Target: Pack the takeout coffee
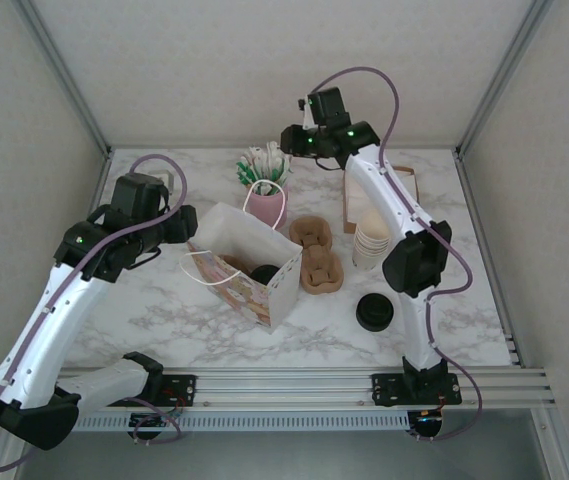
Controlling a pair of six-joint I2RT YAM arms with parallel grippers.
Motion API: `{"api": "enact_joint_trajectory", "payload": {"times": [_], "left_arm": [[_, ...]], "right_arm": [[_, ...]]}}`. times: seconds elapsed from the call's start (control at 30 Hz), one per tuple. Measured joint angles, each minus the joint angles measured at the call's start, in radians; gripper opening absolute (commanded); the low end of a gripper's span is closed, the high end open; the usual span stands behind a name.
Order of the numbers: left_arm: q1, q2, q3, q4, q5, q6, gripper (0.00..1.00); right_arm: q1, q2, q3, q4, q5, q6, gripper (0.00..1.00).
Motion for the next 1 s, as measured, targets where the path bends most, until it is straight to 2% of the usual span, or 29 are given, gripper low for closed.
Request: {"api": "enact_joint_trajectory", "payload": {"times": [0.1, 0.2, 0.67, 1.0], "left_arm": [[0.0, 0.0, 0.0, 0.0, 0.0, 0.0, 0.57], [0.0, 0.0, 0.0, 0.0, 0.0, 0.0, 0.56], [0.0, 0.0, 0.0, 0.0, 0.003, 0.0, 0.56], [0.0, 0.0, -0.01, 0.007, 0.003, -0.001, 0.55]], "right_arm": [[0.002, 0.042, 0.024, -0.001, -0.002, -0.006, 0.19], [0.007, 0.074, 0.047, -0.011, 0.002, -0.017, 0.0], [0.056, 0.059, 0.186, -0.092, 0.098, -0.071, 0.0], [0.061, -0.1, 0.187, -0.142, 0.164, -0.122, 0.0]]}}
